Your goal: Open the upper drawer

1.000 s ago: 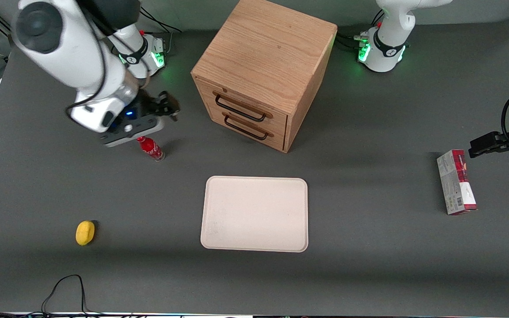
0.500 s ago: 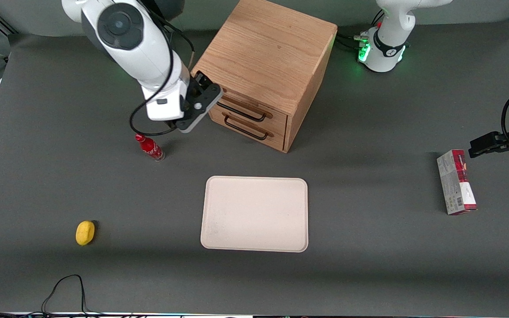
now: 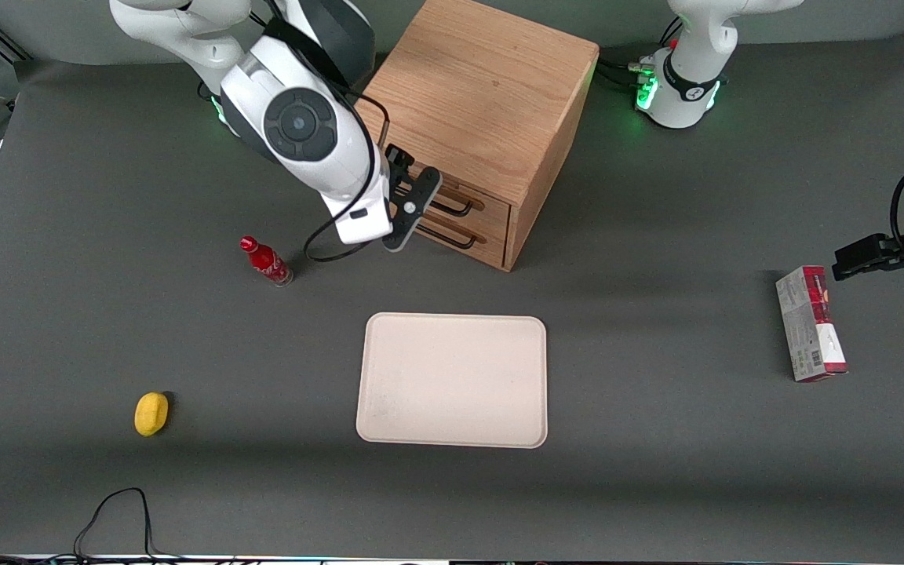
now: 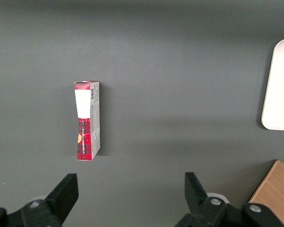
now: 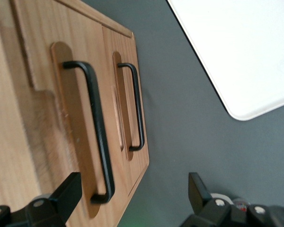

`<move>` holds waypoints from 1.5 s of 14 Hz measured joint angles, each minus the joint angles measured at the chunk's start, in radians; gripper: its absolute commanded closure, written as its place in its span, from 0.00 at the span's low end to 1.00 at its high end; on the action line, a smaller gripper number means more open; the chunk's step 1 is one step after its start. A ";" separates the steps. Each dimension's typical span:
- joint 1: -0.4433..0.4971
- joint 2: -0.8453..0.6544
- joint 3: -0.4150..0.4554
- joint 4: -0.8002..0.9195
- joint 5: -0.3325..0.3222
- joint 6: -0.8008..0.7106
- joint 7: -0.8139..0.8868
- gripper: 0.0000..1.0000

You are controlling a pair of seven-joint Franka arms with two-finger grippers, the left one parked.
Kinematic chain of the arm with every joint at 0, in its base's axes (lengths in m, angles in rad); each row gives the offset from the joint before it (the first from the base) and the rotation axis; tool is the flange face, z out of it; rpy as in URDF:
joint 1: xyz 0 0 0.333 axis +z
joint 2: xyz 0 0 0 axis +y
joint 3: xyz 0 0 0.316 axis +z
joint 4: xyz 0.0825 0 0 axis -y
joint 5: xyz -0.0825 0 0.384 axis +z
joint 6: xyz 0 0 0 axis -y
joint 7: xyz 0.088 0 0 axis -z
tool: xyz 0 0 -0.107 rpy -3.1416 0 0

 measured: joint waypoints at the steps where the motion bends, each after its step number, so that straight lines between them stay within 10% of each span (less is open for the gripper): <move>1: 0.001 0.013 0.001 0.000 0.000 0.012 -0.003 0.00; 13: 0.035 0.052 0.009 -0.081 -0.010 0.116 -0.003 0.00; 21: 0.034 0.079 0.007 -0.079 -0.129 0.146 -0.005 0.00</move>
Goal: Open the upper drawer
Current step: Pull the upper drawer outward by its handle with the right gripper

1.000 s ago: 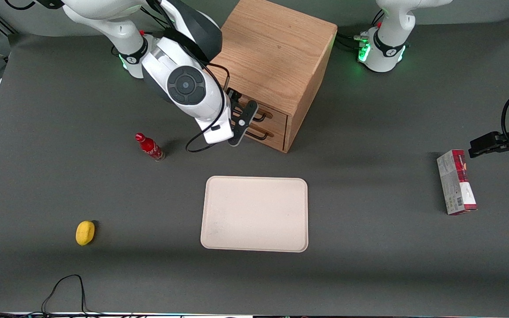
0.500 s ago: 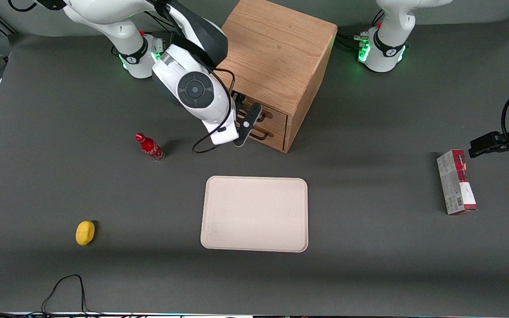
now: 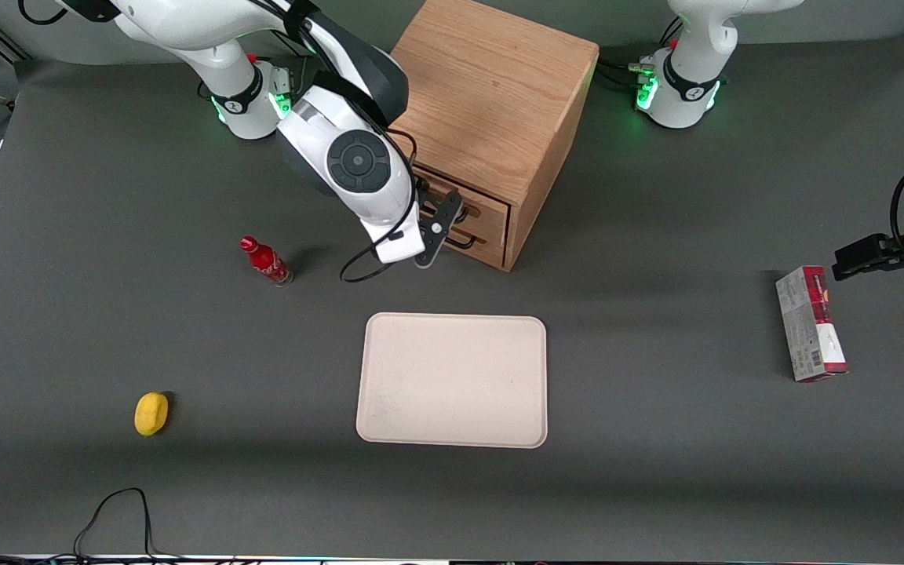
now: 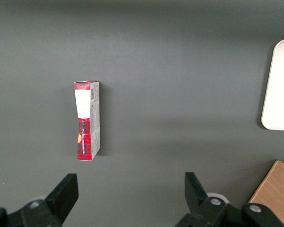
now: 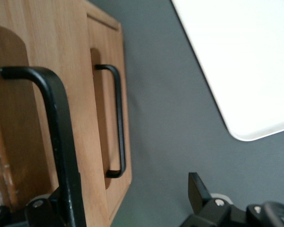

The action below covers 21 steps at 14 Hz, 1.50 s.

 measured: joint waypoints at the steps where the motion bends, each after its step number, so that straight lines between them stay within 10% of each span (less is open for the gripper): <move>1: -0.004 0.012 -0.003 0.021 -0.012 0.001 -0.012 0.00; 21: -0.057 0.155 -0.240 0.488 -0.033 0.005 -0.244 0.00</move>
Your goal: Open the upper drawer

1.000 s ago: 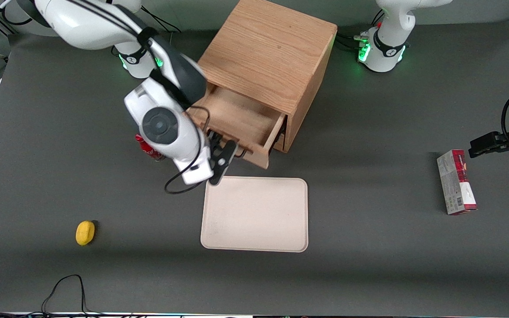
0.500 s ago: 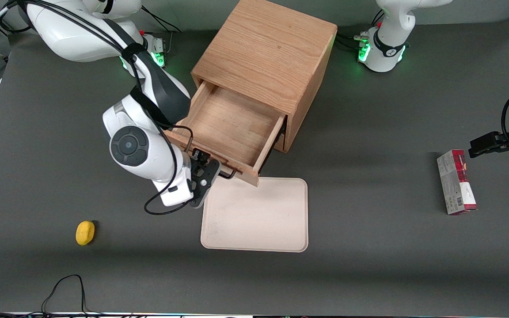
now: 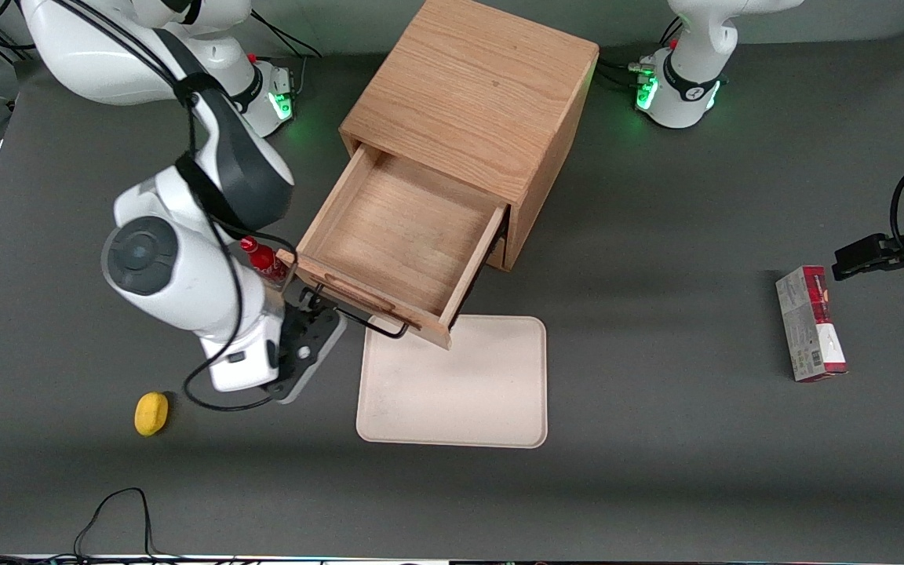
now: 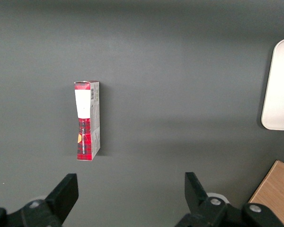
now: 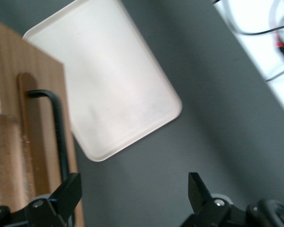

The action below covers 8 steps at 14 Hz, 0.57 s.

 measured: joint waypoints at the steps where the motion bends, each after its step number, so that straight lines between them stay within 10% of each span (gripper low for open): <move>1: -0.001 -0.002 -0.015 0.032 0.000 0.000 0.000 0.00; 8: -0.047 -0.256 -0.290 -0.068 0.223 -0.230 0.161 0.00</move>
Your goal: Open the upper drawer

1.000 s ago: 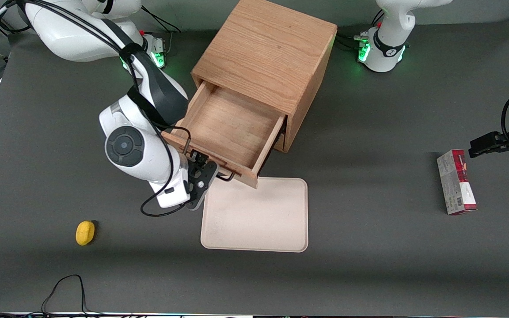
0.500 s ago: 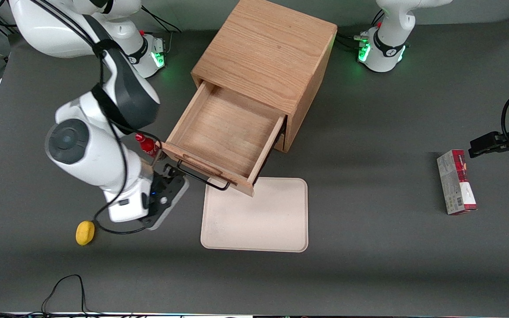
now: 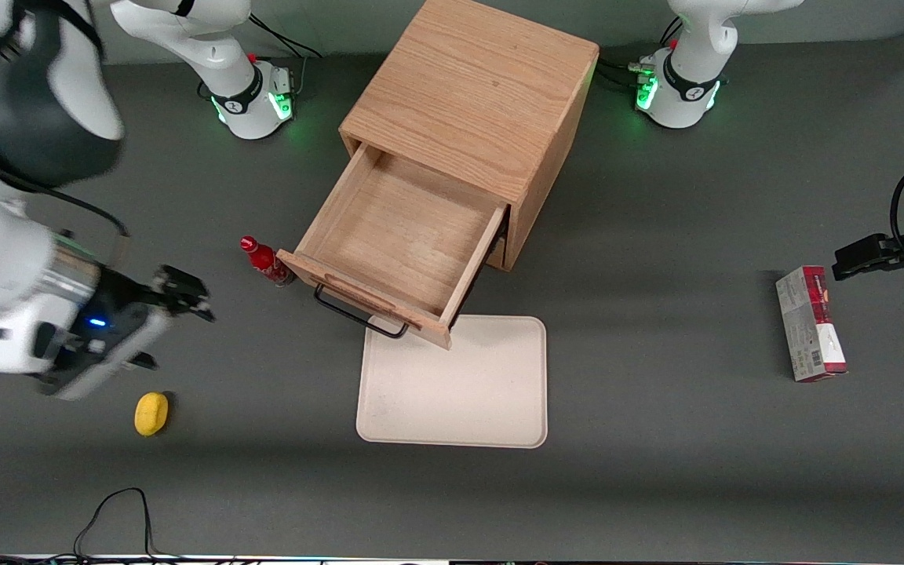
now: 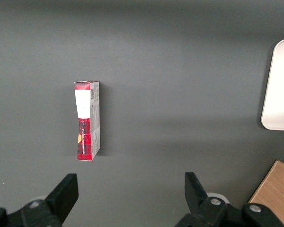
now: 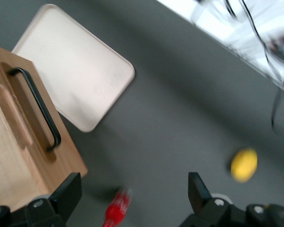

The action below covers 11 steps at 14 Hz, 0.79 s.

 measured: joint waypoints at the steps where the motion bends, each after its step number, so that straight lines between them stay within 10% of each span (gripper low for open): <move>1: -0.001 -0.067 -0.018 -0.082 0.000 -0.011 0.098 0.00; 6: 0.006 -0.444 -0.039 -0.524 -0.038 -0.003 0.380 0.00; 11: 0.006 -0.525 -0.069 -0.593 -0.079 0.009 0.389 0.00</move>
